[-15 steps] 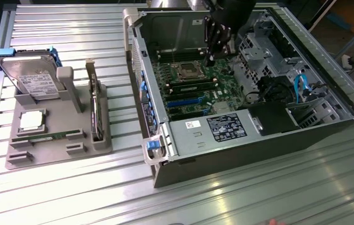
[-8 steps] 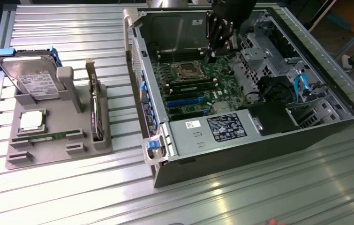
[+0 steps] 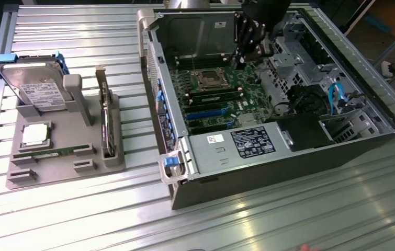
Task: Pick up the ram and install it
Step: 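Press down the ram until it locks into place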
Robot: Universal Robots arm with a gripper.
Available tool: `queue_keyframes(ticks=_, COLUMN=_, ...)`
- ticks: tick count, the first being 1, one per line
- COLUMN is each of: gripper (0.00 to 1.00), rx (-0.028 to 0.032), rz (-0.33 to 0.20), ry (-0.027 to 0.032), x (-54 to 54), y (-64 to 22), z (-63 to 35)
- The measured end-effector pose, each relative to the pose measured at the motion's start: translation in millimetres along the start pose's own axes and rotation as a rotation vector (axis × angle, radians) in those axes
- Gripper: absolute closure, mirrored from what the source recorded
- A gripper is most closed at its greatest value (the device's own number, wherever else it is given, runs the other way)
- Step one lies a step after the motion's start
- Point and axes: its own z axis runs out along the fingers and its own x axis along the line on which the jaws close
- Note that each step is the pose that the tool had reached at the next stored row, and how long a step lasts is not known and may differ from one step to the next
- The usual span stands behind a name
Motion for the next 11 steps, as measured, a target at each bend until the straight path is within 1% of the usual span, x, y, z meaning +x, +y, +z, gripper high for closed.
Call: queue_keyframes(ticks=11, gripper=0.89, rx=-0.0002, rz=0.000, ry=0.0002, x=0.0, y=0.0, z=-0.1)
